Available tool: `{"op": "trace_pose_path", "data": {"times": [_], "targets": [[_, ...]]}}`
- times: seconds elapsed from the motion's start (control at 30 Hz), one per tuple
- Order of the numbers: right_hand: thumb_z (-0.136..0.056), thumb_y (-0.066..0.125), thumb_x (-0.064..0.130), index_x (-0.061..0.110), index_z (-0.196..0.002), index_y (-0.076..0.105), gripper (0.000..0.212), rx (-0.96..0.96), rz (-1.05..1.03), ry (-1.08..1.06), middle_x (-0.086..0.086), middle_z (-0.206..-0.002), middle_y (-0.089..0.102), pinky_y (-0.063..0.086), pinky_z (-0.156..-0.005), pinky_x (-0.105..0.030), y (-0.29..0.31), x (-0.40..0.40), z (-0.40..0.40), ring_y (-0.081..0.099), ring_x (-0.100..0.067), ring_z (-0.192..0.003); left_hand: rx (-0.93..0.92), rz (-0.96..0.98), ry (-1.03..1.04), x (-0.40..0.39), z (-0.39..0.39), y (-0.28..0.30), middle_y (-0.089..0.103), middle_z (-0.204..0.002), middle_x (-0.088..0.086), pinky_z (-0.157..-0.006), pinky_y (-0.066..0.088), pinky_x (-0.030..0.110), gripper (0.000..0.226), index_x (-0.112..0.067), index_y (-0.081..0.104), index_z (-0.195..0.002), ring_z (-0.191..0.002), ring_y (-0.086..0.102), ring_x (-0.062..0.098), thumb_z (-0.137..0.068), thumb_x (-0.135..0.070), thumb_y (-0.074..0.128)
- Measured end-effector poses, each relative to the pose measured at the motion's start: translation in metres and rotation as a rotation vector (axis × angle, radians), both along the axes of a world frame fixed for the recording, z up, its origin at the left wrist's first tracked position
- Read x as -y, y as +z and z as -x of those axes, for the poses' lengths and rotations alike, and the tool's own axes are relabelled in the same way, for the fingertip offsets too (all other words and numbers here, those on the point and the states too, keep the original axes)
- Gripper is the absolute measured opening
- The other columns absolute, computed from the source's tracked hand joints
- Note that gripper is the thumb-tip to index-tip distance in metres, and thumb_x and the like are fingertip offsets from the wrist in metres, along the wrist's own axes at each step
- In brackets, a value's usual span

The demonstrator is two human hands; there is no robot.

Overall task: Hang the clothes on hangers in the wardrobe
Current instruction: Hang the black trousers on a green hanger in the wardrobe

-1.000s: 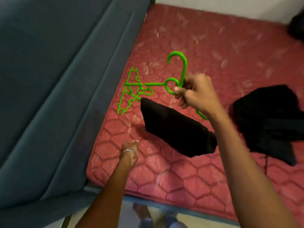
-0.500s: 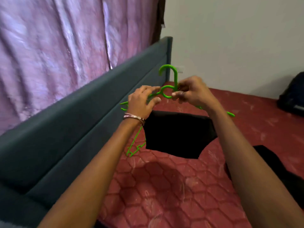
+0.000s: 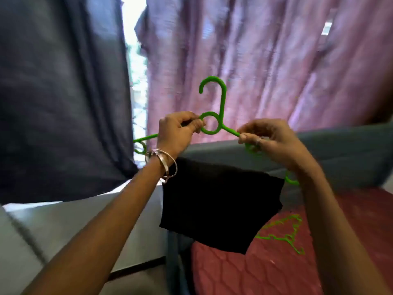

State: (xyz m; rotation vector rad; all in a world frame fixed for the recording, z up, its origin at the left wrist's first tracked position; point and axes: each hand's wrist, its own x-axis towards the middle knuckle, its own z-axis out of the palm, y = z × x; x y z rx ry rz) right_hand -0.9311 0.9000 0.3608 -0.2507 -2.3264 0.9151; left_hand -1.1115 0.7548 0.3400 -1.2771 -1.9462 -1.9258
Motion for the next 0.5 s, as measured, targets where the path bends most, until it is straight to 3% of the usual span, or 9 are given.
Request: {"op": "trace_pose_path", "data": {"times": [0.07,0.13,0.2,0.3,0.4,0.5], "targets": [[-0.083,0.071,0.034,0.02,-0.081,0.071,0.014,0.019,-0.17,0.015,0.015,-0.063,0.062,0.042,-0.059,-0.015,0.0,0.031,0.035,0.055,0.003,-0.056,-0.018,-0.029,0.125,0.053,0.018,0.008,0.065,-0.057,-0.008,-0.062,0.049,0.021,0.003,-0.012,0.074,-0.078,-0.054,0.057,0.001,-0.08,-0.011,0.073],[-0.079,0.055,0.049,0.025,-0.083,0.071,0.029,0.027,-0.277,0.055,0.015,-0.059,0.061,0.047,-0.062,-0.025,0.003,0.065,0.067,0.056,0.0,-0.057,-0.005,-0.047,0.28,0.108,0.036,0.017,0.067,-0.06,-0.005,-0.064,0.05,0.024,0.004,-0.012,0.076,-0.079,-0.058,0.058,0.006,-0.077,-0.015,0.074],[-0.074,0.045,0.042,0.026,-0.091,0.07,0.034,0.014,-0.303,0.13,0.006,-0.067,0.068,0.053,-0.067,-0.034,0.006,0.103,0.1,0.062,-0.011,-0.064,-0.026,-0.066,0.424,0.169,0.051,0.03,0.068,-0.063,-0.004,-0.064,0.048,0.021,0.014,-0.01,0.076,-0.08,-0.06,0.059,0.003,-0.074,-0.022,0.073],[-0.078,0.04,0.034,0.026,-0.102,0.064,0.034,-0.102,-0.444,0.236,-0.008,-0.076,0.071,0.053,-0.066,-0.042,0.013,0.171,0.154,0.068,-0.035,-0.078,-0.084,-0.046,0.644,0.264,0.067,0.051,0.067,-0.064,-0.002,-0.059,0.044,0.015,0.005,-0.01,0.076,-0.079,-0.051,0.052,-0.01,-0.079,-0.014,0.072],[-0.08,0.031,0.043,0.027,-0.106,0.056,0.04,-0.169,-0.517,0.351,-0.002,-0.077,0.07,0.054,-0.065,-0.043,0.028,0.253,0.2,0.068,-0.034,-0.079,-0.105,-0.07,0.82,0.365,0.073,0.07,0.068,-0.065,-0.001,-0.06,0.044,0.016,0.007,-0.01,0.076,-0.08,-0.055,0.056,-0.005,-0.08,-0.009,0.069],[-0.085,0.04,0.034,0.024,-0.086,0.056,0.019,-0.262,-0.52,0.541,0.006,-0.067,0.065,0.05,-0.06,-0.036,0.043,0.362,0.245,0.069,-0.03,-0.071,-0.096,-0.087,0.975,0.491,0.07,0.092,0.068,-0.063,0.001,-0.057,0.042,0.012,0.015,-0.016,0.074,-0.074,-0.054,0.058,0.0,-0.081,-0.006,0.065]]}}
